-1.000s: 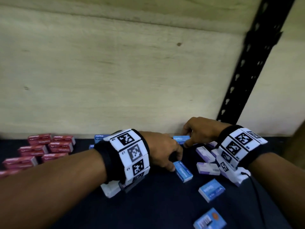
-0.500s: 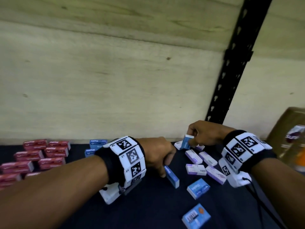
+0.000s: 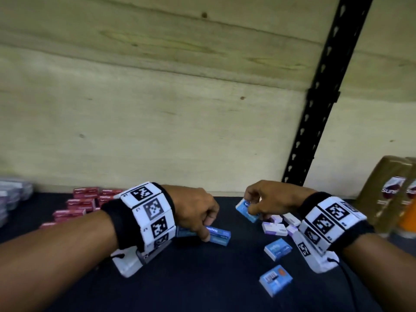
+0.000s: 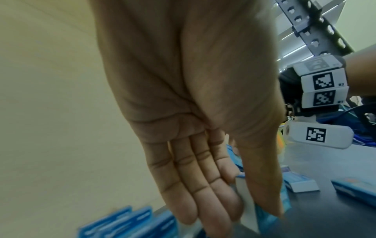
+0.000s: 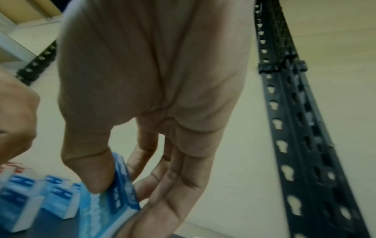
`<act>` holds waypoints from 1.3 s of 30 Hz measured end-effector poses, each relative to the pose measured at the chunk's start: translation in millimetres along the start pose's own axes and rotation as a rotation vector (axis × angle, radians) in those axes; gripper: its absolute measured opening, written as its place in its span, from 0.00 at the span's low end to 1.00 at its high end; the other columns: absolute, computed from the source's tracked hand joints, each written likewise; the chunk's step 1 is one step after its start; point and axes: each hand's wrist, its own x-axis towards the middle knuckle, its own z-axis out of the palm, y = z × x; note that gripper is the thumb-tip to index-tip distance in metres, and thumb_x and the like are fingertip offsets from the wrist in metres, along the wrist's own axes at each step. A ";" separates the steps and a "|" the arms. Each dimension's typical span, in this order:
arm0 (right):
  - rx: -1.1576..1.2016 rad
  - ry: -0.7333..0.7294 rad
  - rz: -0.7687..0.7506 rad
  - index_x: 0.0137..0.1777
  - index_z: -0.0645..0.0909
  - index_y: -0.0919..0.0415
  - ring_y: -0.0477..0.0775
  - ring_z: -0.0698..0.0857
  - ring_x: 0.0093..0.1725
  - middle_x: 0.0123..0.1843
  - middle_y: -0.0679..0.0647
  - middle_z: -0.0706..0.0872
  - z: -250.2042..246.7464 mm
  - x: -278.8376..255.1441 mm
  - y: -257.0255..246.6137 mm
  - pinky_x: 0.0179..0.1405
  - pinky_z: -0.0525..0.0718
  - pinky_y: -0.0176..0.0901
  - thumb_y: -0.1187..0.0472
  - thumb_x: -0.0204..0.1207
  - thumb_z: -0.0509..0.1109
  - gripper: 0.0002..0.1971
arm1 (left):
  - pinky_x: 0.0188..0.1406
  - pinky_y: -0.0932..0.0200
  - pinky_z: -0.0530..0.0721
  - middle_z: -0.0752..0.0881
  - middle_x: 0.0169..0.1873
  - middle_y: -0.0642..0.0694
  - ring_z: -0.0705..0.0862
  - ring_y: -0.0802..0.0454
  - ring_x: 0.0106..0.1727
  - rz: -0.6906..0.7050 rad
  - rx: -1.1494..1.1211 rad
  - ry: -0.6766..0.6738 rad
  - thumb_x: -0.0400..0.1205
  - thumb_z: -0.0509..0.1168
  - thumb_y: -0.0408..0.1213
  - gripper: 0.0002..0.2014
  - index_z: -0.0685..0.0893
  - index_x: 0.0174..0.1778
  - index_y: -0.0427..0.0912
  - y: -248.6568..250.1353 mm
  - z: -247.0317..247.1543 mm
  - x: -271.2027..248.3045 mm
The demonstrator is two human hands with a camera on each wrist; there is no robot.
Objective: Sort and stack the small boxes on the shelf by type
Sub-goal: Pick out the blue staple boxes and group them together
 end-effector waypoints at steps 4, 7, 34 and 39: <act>-0.047 -0.081 -0.058 0.52 0.81 0.57 0.48 0.84 0.32 0.47 0.61 0.91 15.5 -5.1 -37.5 0.28 0.82 0.32 0.62 0.78 0.71 0.05 | 0.40 0.58 0.78 0.89 0.46 0.46 0.79 0.56 0.37 -0.080 0.011 -0.048 0.76 0.74 0.50 0.13 0.79 0.47 0.49 -23.2 4.3 -40.4; -0.129 -0.131 -0.092 0.51 0.83 0.55 0.48 0.85 0.37 0.49 0.59 0.92 30.3 -6.1 -61.4 0.46 0.86 0.43 0.60 0.75 0.74 0.06 | 0.42 0.56 0.79 0.89 0.47 0.44 0.80 0.54 0.39 -0.133 -0.003 -0.092 0.77 0.73 0.50 0.13 0.77 0.46 0.50 -36.7 12.5 -66.7; -0.259 -0.008 -0.154 0.58 0.80 0.47 0.47 0.81 0.52 0.54 0.43 0.82 59.4 -24.1 -94.6 0.53 0.78 0.40 0.49 0.75 0.76 0.14 | 0.37 0.58 0.77 0.85 0.52 0.44 0.81 0.49 0.44 -0.333 0.155 -0.092 0.80 0.69 0.52 0.20 0.80 0.56 0.37 -38.4 29.1 -95.9; -0.253 0.032 -0.079 0.54 0.82 0.46 0.47 0.84 0.54 0.54 0.45 0.87 25.8 -35.9 -57.5 0.55 0.79 0.37 0.52 0.77 0.74 0.07 | 0.44 0.52 0.80 0.84 0.53 0.47 0.84 0.47 0.50 -0.312 0.319 0.005 0.80 0.67 0.57 0.21 0.80 0.59 0.44 -16.8 11.6 -98.2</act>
